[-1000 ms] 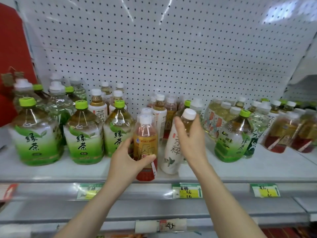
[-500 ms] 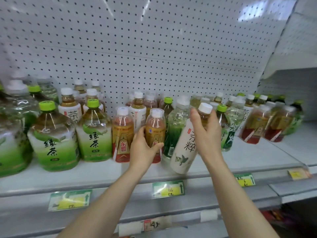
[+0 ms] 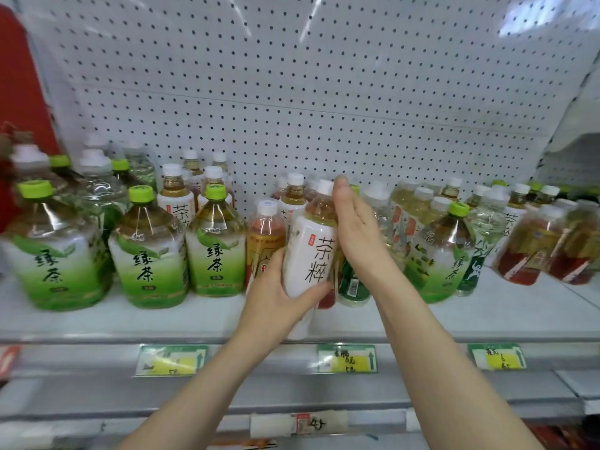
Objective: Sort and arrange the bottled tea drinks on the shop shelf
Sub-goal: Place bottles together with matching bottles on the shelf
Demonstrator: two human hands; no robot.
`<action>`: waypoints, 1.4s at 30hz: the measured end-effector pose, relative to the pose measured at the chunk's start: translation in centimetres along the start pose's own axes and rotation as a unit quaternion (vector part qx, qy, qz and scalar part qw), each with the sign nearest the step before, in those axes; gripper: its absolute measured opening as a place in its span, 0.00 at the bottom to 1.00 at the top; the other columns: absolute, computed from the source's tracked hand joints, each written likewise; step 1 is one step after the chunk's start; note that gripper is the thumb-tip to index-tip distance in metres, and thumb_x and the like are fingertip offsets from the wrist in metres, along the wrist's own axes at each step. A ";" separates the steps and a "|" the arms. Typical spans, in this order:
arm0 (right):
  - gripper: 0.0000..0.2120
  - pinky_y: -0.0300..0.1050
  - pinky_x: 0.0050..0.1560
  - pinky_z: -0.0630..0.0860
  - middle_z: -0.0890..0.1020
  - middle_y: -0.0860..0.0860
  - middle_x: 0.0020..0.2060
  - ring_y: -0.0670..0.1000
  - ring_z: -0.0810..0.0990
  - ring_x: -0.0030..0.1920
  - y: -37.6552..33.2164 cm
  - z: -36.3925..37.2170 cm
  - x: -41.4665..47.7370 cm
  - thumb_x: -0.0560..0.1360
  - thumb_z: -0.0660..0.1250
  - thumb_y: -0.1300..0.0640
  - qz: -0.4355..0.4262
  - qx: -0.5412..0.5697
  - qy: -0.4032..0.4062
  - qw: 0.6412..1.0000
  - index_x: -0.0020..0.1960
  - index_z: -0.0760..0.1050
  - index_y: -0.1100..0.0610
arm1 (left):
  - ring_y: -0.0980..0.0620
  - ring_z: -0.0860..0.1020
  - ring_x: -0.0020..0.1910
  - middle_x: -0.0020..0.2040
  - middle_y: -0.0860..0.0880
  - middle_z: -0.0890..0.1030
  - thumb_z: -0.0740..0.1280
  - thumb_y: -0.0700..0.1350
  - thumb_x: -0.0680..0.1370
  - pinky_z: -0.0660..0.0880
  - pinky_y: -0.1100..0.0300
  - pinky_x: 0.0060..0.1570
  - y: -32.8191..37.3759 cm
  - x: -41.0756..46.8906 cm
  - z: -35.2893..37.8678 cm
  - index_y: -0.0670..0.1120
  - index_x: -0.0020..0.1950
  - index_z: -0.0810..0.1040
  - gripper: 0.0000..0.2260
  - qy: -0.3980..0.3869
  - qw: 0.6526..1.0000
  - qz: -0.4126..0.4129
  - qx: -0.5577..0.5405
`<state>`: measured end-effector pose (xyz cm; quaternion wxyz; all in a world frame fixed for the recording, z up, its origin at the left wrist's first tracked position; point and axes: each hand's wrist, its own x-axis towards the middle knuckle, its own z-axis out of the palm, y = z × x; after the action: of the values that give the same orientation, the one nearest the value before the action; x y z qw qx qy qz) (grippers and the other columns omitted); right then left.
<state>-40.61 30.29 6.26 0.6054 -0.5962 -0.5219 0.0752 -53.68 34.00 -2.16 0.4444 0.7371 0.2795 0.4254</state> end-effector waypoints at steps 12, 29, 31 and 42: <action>0.34 0.54 0.75 0.59 0.61 0.59 0.76 0.60 0.56 0.77 3.9 0.9 1.9 0.70 0.76 0.59 -0.082 -0.565 -0.117 0.813 0.72 0.68 0.57 | 0.58 0.80 0.52 0.54 0.59 0.81 0.76 0.48 0.70 0.78 0.58 0.48 -2.7 -0.3 -6.0 0.55 0.63 0.72 0.23 0.126 0.989 -0.054 -0.059; 0.17 0.48 0.44 0.72 0.79 0.61 0.57 0.61 0.78 0.54 0.8 5.6 10.1 0.81 0.62 0.54 0.075 -0.415 -0.088 0.902 0.66 0.67 0.61 | 0.65 0.80 0.51 0.55 0.58 0.82 0.78 0.55 0.66 0.77 0.71 0.45 -4.0 -0.9 -6.4 0.57 0.62 0.73 0.27 0.090 0.994 -0.042 -0.041; 0.16 0.48 0.43 0.73 0.79 0.60 0.55 0.59 0.77 0.50 0.5 4.8 9.5 0.81 0.63 0.53 0.069 -0.423 -0.103 0.898 0.65 0.68 0.60 | 0.65 0.80 0.51 0.56 0.58 0.82 0.76 0.59 0.63 0.77 0.70 0.45 -4.0 -1.1 -6.6 0.55 0.64 0.73 0.31 0.090 0.994 -0.044 -0.038; 0.20 0.40 0.41 0.73 0.78 0.48 0.49 0.48 0.78 0.45 -1.9 0.0 3.8 0.81 0.61 0.53 0.022 -0.346 -0.207 0.915 0.72 0.68 0.54 | 0.57 0.81 0.53 0.56 0.54 0.82 0.79 0.59 0.63 0.79 0.55 0.53 -4.5 -1.2 -7.4 0.51 0.64 0.73 0.33 0.097 0.992 -0.061 -0.060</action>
<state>-39.93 32.45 9.85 0.2380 -0.7507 -0.6157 0.0251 -60.90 38.12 -4.82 0.4842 0.6460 0.3397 0.4826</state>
